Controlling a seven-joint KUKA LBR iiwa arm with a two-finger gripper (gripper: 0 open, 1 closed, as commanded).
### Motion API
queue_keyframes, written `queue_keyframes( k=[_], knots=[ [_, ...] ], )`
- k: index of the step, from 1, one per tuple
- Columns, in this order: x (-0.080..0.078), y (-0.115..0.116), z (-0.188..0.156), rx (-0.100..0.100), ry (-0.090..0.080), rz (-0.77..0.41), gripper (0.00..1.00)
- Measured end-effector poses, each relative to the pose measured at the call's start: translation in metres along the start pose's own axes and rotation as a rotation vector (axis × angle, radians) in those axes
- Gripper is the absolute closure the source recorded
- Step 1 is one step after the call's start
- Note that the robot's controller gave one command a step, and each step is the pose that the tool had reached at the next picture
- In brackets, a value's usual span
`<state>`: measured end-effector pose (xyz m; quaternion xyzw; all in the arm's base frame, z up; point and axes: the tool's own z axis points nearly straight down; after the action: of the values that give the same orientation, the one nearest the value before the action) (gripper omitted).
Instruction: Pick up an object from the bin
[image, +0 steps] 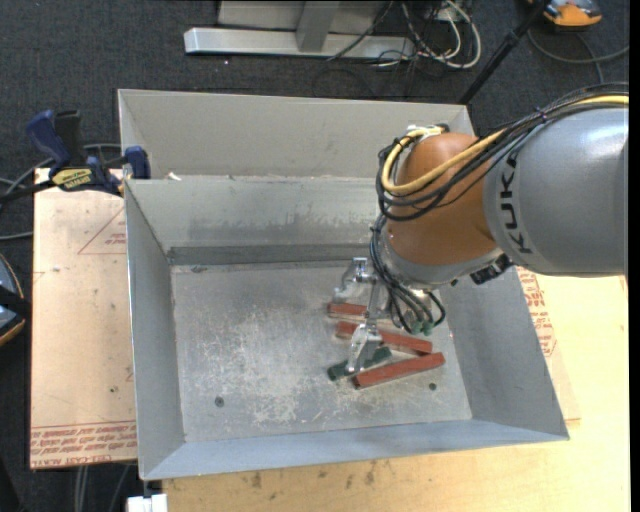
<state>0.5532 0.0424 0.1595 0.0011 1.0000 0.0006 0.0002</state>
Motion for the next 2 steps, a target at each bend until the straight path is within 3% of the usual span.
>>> queue_keyframes(
  k=[1, 2],
  knots=[
    [0.000, 0.000, 0.000, 0.000, 0.000, 0.000, 0.00],
    [0.033, -0.043, 0.083, -0.004, -0.013, -0.183, 1.00]
  ],
)
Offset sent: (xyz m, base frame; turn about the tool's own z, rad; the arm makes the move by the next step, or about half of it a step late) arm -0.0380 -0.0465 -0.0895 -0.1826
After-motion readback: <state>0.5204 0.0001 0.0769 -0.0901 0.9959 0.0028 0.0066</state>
